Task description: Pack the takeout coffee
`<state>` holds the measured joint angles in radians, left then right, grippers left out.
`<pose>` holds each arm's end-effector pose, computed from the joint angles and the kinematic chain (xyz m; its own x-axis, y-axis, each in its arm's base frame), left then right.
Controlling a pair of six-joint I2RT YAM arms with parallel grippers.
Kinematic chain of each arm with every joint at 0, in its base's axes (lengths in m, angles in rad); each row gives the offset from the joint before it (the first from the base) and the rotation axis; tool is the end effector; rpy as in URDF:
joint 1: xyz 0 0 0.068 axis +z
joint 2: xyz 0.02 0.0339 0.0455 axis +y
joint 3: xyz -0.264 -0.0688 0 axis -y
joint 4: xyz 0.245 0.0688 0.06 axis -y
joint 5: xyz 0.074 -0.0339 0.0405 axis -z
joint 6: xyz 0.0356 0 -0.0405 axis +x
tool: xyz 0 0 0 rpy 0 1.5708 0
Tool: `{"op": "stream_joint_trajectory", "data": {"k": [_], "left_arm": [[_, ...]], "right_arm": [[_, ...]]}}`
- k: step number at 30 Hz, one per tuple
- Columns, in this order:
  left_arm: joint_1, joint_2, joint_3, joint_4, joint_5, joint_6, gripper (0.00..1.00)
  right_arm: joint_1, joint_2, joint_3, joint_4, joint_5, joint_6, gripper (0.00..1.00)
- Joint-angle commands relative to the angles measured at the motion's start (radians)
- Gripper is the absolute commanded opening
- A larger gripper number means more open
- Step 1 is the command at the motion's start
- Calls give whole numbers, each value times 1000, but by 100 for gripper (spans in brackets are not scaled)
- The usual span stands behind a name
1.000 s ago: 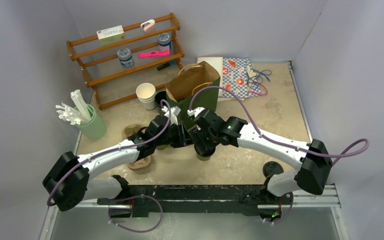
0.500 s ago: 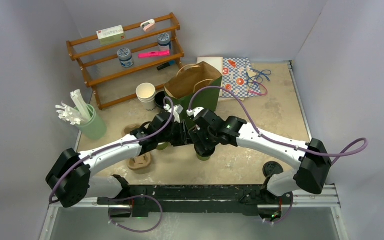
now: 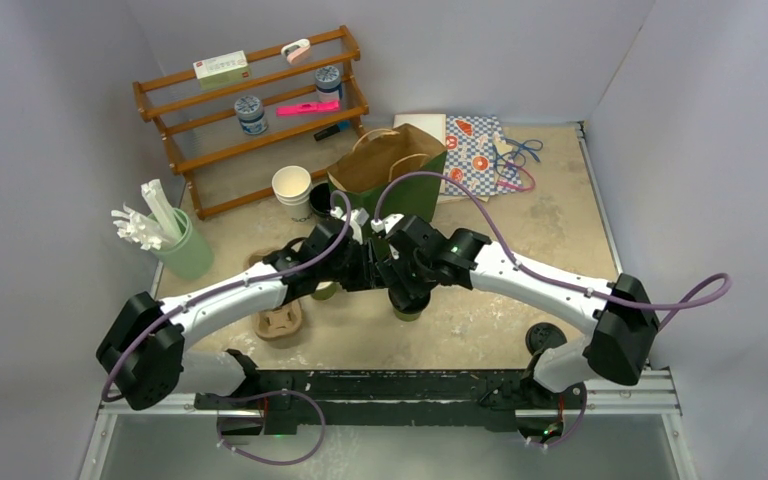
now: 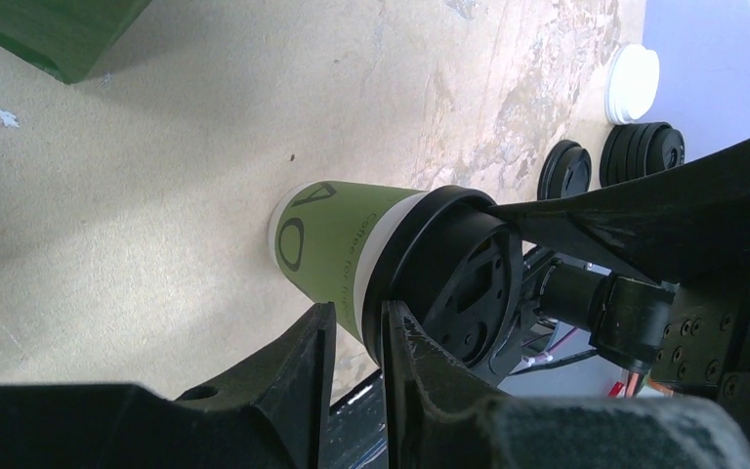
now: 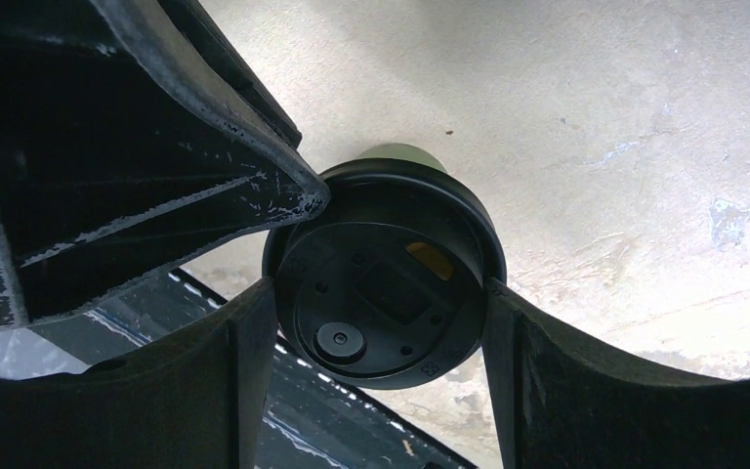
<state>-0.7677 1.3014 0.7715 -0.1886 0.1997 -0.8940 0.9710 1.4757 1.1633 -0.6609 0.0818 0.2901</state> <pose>0.1918 -0.1950 0.2242 -0.9110 -0.1826 -0.3697 0.1244 0.7331 -0.6686 0.1763 0.2527 0.2676 -0.6751 -0.4821 -0.5584 -0.6300 0.7706 0.0962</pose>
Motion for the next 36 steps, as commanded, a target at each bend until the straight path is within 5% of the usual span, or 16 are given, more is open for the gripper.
{"op": "stream_joint_trajectory", "data": {"k": [1,9,24,36], "left_arm": [[5,65,-24,-184,-48,72,25],[5,34,-14,-172,-27,63,27],[5,-236,22,-179,-1,-10,47],[-12,-246,-202,205,118,-110,46]], "right_arm": [[21,111,-80,-116,-195,-12,55],[21,45,-54,-121,-112,6,54],[21,-133,-4,-175,-62,-146,55],[43,-338,-215,120,-164,-483,54]]}}
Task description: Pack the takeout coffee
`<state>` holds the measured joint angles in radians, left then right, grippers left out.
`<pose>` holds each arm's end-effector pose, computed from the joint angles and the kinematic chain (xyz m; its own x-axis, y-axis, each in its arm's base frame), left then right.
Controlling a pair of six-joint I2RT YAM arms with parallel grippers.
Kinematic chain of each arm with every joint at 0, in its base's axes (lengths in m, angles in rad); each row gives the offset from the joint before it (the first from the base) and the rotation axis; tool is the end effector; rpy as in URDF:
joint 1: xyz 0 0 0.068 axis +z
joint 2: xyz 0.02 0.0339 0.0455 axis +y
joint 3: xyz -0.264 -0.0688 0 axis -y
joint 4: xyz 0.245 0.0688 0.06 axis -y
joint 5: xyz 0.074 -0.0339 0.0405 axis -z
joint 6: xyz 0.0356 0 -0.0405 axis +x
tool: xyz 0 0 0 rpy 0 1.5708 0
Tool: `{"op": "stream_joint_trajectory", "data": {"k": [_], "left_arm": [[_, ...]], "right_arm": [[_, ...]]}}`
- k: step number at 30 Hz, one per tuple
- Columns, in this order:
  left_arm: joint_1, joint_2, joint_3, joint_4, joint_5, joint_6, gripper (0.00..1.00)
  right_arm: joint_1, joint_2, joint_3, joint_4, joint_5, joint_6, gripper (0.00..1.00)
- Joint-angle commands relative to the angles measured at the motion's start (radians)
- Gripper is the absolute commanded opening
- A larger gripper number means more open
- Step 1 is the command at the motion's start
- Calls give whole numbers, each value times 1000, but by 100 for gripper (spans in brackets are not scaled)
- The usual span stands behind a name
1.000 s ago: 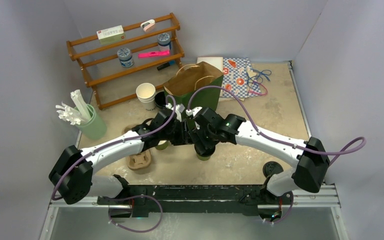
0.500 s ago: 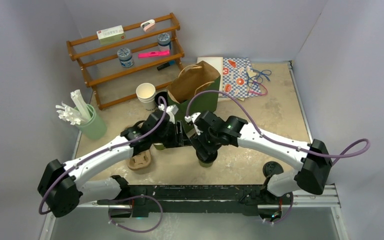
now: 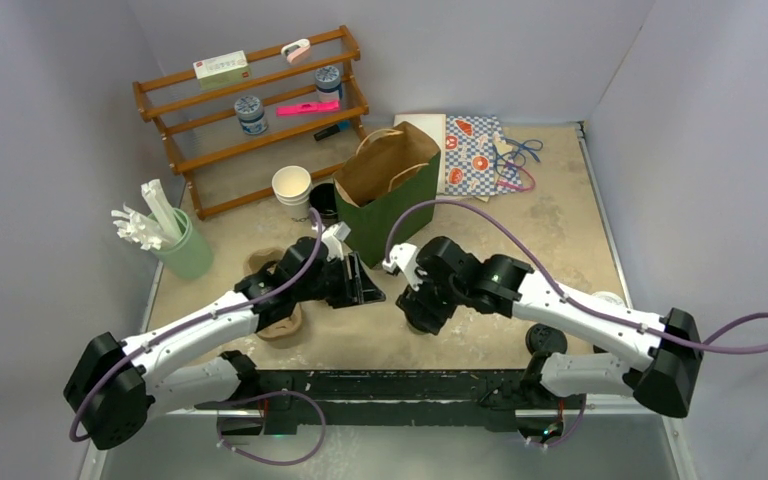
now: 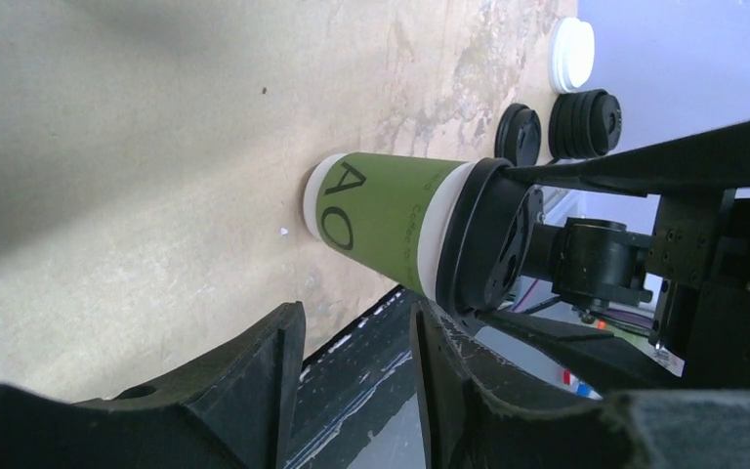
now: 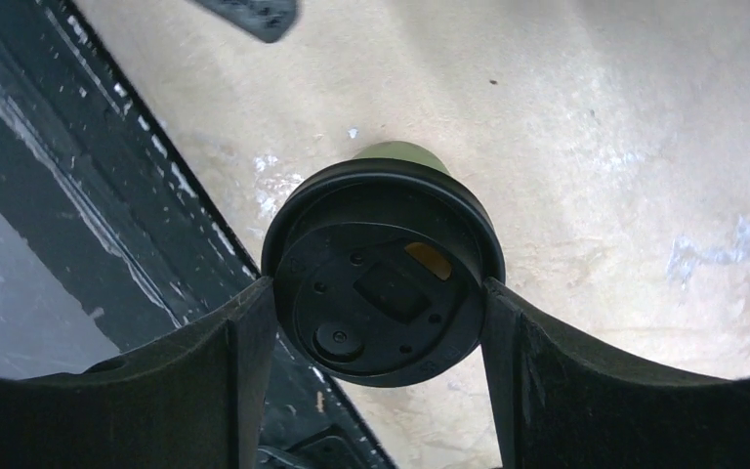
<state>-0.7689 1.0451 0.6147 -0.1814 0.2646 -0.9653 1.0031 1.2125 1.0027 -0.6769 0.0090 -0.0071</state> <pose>0.1544 -0.1624 0.2319 -0.9133 -0.2206 -0.3424 0.1302 0.6385 -0.7586 0.1341 0.2096 0.2835 -0.4107 -0.6573 -0.6319 -0.8430 0.5378 -0.0115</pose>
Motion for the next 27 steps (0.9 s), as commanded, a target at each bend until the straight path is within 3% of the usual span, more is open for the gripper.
{"op": "stream_joint_trajectory", "data": {"k": [1,10,17,27], "left_arm": [[-18,16,-57,231,56,-48,46],[-59,71,-105,422,74,-78,46],[-55,35,-120,362,24,-91,44],[-31,-26,-142,257,-22,-110,35]], "right_arm": [[12,-87,-70,165,-102,-219,53],[17,-55,-99,206,-146,-396,53],[17,68,-33,150,-180,-417,53],[17,92,-35,140,-192,-411,53]]}}
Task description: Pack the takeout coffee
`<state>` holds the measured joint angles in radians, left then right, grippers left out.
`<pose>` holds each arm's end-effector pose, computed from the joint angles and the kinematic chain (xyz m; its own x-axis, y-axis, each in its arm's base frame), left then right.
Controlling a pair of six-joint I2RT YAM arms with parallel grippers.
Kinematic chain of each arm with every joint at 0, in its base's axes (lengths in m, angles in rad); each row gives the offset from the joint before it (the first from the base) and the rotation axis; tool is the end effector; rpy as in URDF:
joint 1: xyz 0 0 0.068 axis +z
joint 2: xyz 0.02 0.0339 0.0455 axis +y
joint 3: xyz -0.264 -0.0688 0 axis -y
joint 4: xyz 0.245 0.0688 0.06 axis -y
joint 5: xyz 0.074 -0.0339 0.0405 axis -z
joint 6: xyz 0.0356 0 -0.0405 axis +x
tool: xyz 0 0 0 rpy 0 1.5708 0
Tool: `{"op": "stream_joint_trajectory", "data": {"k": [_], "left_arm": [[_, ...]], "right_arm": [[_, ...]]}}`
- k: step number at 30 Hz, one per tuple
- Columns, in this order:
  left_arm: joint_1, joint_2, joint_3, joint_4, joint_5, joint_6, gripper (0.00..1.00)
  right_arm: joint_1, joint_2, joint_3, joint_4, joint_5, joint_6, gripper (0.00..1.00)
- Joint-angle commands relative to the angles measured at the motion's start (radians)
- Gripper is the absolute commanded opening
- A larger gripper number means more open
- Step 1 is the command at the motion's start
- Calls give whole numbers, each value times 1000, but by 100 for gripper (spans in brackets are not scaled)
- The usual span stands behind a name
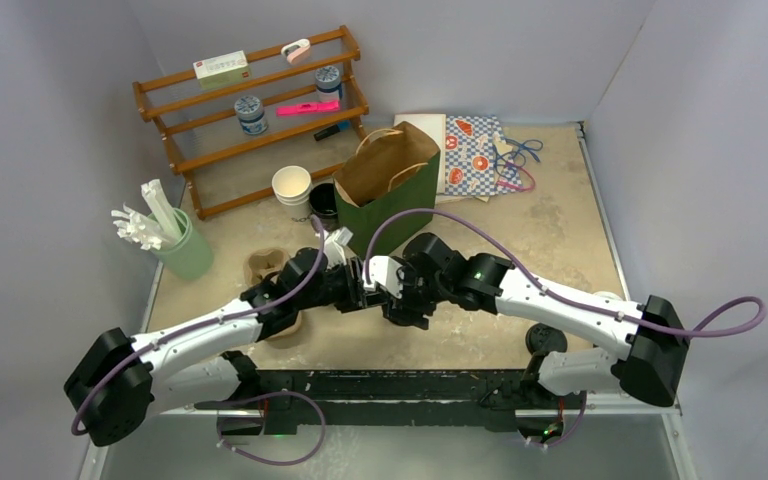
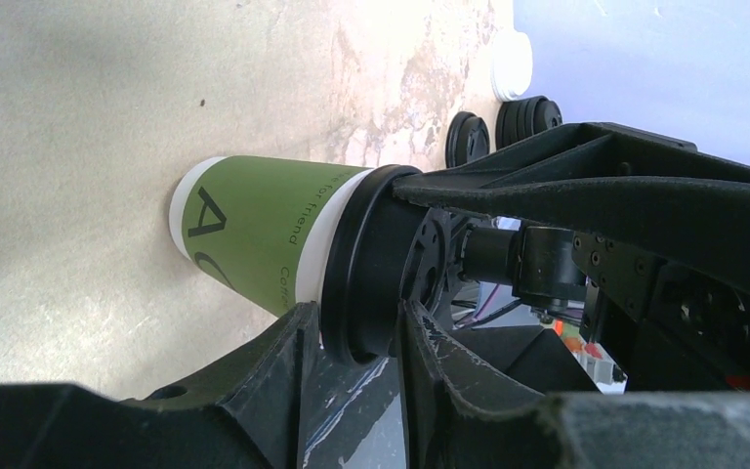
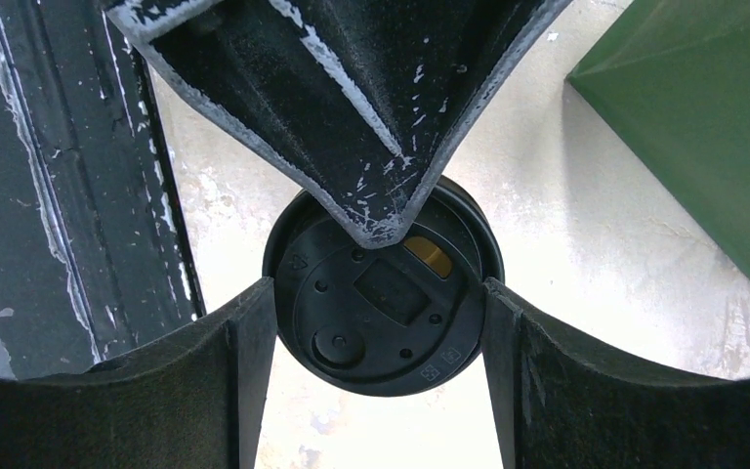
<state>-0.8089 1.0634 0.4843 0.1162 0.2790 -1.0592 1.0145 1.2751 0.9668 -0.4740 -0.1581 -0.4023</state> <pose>0.1492 -0.1706 0.2120 -0.9057 -0.2650 -0.3308 0.1550 0.5193 -0.8404 0.1389 0.2341 0.2719 0.0089 -0.7179 -0.6961 -0.9717 0.1582 -0.1756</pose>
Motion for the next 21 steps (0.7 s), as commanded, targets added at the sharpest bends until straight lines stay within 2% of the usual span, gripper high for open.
{"op": "stream_joint_trajectory", "data": {"k": [1,6,8,13,21], "left_arm": [[11,-63,-21,-28,-35,-17,37],[15,-158,-66,27,-40,-35,46],[17,-192,-85,23,-53,-49,47],[25,-198,-107,19,-49,-72,38],[27,-120,-99,75,-24,-58,34]], "right_arm": [[6,31,-2,-63,-24,-16,53],[6,27,-22,-51,-20,-9,53],[5,28,-23,-51,-23,-6,53],[5,32,-21,-58,-30,0,53],[5,48,4,-81,-36,20,51]]}}
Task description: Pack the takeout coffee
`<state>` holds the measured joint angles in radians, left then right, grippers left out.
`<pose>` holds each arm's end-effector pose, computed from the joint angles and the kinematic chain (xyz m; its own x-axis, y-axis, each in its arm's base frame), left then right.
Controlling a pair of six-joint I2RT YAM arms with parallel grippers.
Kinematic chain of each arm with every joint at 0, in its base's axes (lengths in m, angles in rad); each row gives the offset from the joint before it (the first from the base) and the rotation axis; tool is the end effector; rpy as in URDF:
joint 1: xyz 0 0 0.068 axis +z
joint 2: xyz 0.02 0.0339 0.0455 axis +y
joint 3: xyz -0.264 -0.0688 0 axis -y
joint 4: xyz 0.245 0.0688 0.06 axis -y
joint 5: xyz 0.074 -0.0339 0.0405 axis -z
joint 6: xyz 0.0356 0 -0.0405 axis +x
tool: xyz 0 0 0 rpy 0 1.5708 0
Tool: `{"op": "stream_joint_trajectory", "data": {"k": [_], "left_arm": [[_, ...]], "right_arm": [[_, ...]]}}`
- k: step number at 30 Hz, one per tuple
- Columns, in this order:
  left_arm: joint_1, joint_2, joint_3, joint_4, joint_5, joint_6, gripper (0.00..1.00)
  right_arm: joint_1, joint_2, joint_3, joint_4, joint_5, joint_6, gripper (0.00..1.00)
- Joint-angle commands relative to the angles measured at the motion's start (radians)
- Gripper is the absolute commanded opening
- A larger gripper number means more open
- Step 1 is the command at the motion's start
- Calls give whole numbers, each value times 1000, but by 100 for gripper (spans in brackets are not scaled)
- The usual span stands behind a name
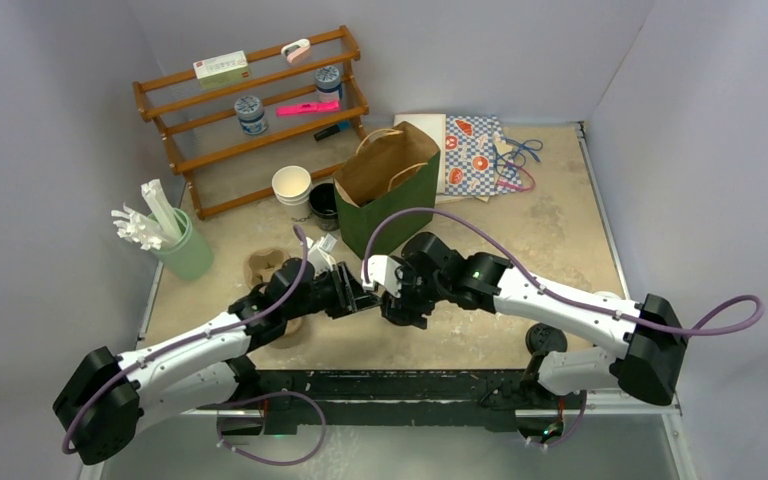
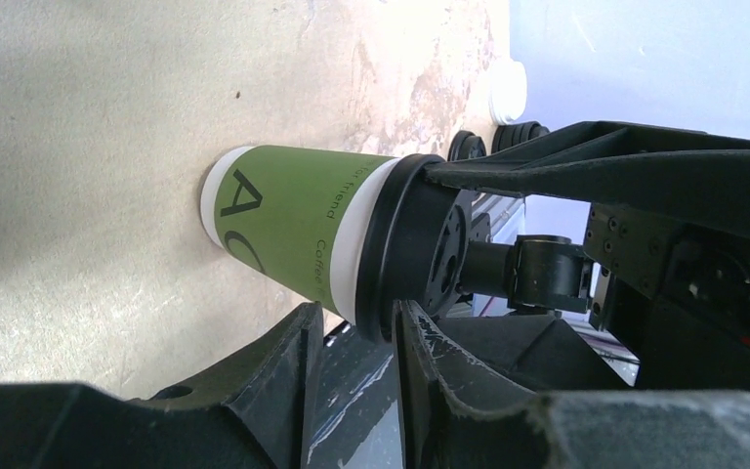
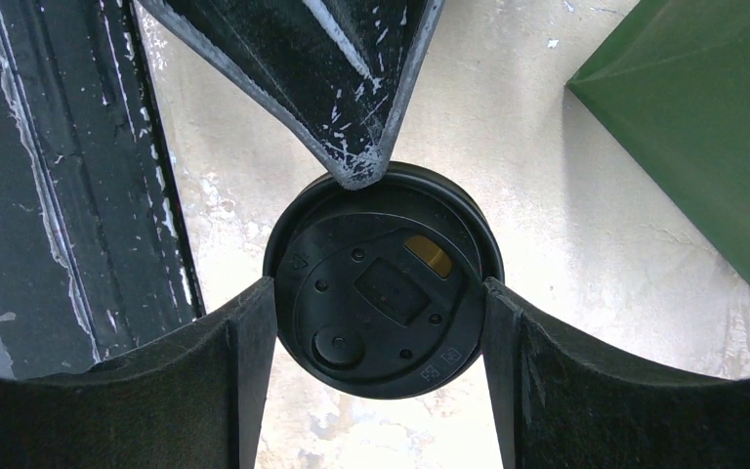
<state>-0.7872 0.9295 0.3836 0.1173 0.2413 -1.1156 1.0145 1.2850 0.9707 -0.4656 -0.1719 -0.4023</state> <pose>0.1361 -0.1486 0.2040 -0.8846 -0.3479 -0.3107 0.1064 0.4981 -0.8606 0.1399 0.2365 0.2714 0.0111 -0.7128 -0.7013 -0.9744 0.1499 -0.1677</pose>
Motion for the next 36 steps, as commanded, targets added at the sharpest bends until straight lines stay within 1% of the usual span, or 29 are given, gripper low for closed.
{"op": "stream_joint_trajectory", "data": {"k": [1,11,16,21,23,27,36], "left_arm": [[5,18,1,78,12,-3,34],[20,58,-2,109,18,-5,32],[33,74,-5,100,7,-10,30],[42,112,1,112,26,-6,29],[43,123,12,81,25,2,28],[47,143,43,-31,15,22,27],[58,194,45,-91,42,13,27]], "right_arm": [[5,36,0,-90,-24,23,51],[5,35,6,-112,-29,34,51],[6,42,8,-122,-39,33,51],[5,48,8,-126,-43,35,51],[6,53,11,-130,-43,33,51],[5,70,22,-154,-54,22,51],[6,119,35,-205,-133,-9,51]]}}
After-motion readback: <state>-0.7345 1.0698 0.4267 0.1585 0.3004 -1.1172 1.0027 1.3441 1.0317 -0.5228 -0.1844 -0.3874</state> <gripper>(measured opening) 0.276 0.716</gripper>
